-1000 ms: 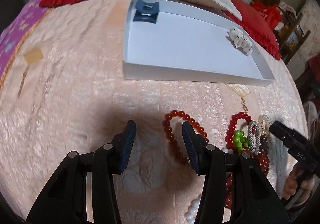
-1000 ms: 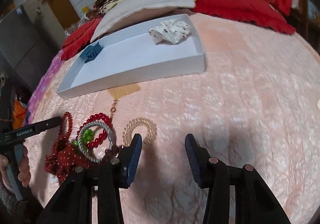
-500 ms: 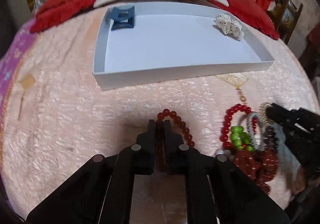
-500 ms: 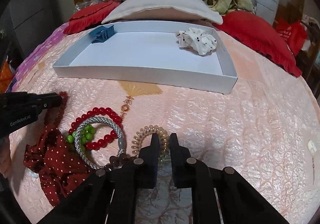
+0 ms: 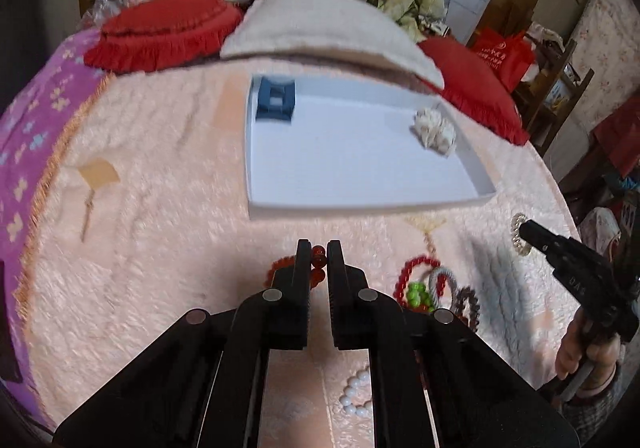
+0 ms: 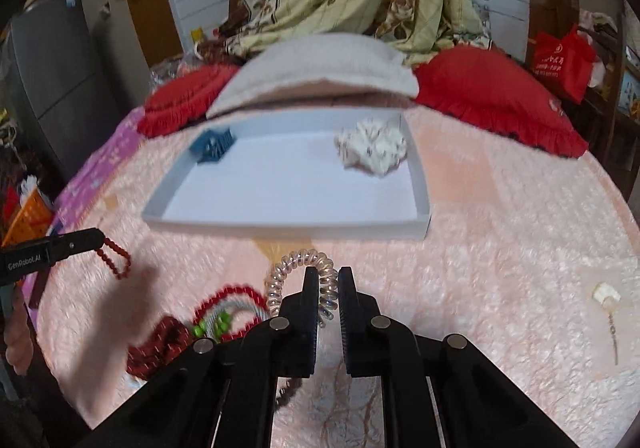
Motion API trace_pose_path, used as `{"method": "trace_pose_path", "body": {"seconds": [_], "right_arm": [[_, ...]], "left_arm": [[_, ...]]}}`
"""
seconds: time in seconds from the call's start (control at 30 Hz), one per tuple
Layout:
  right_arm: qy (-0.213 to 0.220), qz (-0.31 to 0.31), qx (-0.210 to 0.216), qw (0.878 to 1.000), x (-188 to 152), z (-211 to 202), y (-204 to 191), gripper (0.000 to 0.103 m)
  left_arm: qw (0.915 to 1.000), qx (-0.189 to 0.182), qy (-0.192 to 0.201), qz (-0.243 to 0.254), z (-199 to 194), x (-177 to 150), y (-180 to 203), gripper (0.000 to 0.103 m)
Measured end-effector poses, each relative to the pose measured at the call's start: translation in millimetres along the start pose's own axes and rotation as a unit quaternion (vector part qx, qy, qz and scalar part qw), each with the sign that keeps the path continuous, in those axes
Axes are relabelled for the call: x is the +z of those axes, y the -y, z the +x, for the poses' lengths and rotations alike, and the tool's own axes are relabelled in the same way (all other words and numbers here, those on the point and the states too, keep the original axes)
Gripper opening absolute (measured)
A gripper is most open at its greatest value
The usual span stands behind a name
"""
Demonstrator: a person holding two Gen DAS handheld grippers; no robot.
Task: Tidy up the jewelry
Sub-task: 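Place the red bracelet and gold coil tie into the tray, opening both tools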
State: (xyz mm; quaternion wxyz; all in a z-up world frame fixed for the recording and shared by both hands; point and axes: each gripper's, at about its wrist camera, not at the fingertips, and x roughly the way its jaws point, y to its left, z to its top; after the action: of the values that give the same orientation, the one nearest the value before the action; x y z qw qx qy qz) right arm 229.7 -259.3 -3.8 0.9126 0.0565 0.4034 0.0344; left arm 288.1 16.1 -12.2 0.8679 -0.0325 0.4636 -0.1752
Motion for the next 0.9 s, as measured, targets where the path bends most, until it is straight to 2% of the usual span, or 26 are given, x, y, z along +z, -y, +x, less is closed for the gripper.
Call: {"method": "trace_pose_path", "body": {"seconds": [0.23,0.43,0.67,0.83,0.9], "right_arm": [[0.004,0.013,-0.001,1.000,49.9,17.1,8.5,0.009],[-0.035,0.048,0.002,0.998,70.5,68.9,29.2,0.009],[-0.079,0.066,-0.014,0.995,62.6,120.0,50.2,0.009],[-0.092,0.076,-0.024,0.993,54.8,131.6,62.5,0.009],[-0.093,0.080,-0.026,0.992,52.1,131.9,65.9,0.009]], "left_arm": [[0.9989,0.030,0.019,0.030,-1.0,57.0,7.9,0.006],[0.9987,0.037,-0.004,0.035,40.9,94.6,5.7,0.006],[0.9948,0.074,-0.063,0.031,111.3,90.5,-12.8,0.006],[0.9914,0.107,-0.072,0.022,127.2,82.6,-31.1,0.006],[0.9922,0.101,-0.072,0.016,128.7,80.3,-36.6,0.006]]}}
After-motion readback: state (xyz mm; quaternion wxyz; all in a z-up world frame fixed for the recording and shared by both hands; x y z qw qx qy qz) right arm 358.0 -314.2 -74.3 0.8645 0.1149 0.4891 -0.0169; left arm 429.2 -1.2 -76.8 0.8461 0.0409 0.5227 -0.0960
